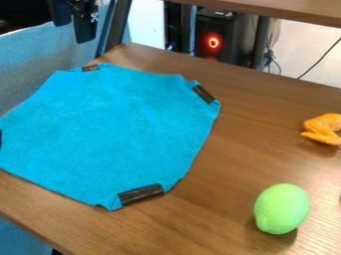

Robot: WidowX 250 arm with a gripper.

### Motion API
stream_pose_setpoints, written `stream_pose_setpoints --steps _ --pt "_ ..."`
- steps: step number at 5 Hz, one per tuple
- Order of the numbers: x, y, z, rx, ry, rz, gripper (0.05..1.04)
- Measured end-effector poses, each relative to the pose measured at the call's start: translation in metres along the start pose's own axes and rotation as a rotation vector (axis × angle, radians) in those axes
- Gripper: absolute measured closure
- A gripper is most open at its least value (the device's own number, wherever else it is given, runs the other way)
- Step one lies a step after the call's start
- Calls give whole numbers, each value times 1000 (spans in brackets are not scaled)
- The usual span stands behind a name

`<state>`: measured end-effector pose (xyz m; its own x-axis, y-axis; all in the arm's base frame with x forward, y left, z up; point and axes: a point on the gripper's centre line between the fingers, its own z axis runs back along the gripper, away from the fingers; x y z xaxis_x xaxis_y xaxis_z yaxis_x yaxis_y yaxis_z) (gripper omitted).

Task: Fold the cloth from left to right

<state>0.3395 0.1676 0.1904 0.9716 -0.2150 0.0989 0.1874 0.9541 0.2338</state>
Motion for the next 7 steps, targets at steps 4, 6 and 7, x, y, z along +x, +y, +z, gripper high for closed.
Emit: stream_pose_setpoints --steps 4,6,7 --pt "-48 -7 -52 -355 79 539 84" --pt "-100 -10 -56 -390 -120 815 84" --pt "-115 -15 -50 -333 -166 839 84"
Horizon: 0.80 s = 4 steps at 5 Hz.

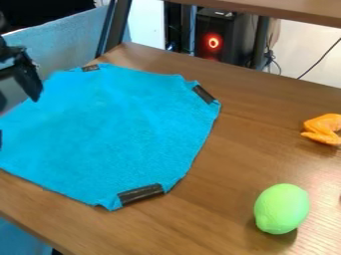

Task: Fold the cloth from left to right

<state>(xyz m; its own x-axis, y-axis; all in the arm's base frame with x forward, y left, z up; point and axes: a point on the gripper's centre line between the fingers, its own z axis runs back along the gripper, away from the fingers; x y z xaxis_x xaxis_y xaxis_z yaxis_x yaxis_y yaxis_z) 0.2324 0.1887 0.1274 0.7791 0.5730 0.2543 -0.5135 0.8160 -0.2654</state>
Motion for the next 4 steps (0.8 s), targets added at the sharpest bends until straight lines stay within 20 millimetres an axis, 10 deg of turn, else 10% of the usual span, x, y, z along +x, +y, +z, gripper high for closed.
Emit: stream_pose_setpoints --steps 4 --pt "-14 44 -5 83 -60 232 84"
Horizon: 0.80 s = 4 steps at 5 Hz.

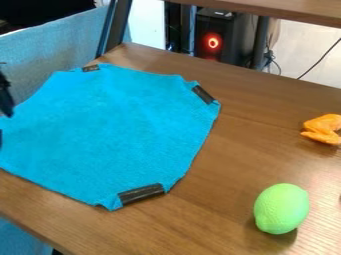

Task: Fold the cloth from left to right

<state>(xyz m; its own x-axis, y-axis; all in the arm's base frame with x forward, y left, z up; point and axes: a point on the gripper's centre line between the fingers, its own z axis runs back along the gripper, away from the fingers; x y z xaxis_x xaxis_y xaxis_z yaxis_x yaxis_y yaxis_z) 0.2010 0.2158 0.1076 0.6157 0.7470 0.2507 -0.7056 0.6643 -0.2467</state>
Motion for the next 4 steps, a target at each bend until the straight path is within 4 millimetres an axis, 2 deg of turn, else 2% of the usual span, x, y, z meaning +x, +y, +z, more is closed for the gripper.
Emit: stream_pose_setpoints --steps 1,3,4 --pt "0 8 -2 7 3 9 84" --pt "-4 20 -23 60 51 25 84" --pt "-3 18 -31 90 57 21 156"
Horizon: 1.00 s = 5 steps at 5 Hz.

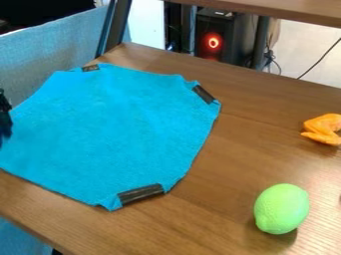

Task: Fold the cloth from left to right

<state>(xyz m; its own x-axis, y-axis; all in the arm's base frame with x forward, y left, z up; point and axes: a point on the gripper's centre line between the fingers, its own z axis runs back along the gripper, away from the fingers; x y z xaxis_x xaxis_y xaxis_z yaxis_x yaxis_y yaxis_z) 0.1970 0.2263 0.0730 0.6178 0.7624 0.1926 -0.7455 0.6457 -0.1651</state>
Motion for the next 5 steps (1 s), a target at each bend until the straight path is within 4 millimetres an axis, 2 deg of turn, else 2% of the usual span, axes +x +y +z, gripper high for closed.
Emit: stream_pose_setpoints --steps 1,2,3,4,5 --pt "2 3 -2 25 -3 -2 418" --pt "1 5 -2 34 3 1 721" --pt "1 6 2 24 25 -10 929" --pt "9 13 14 -17 24 14 1018" --pt "13 -3 25 -72 60 29 1029"
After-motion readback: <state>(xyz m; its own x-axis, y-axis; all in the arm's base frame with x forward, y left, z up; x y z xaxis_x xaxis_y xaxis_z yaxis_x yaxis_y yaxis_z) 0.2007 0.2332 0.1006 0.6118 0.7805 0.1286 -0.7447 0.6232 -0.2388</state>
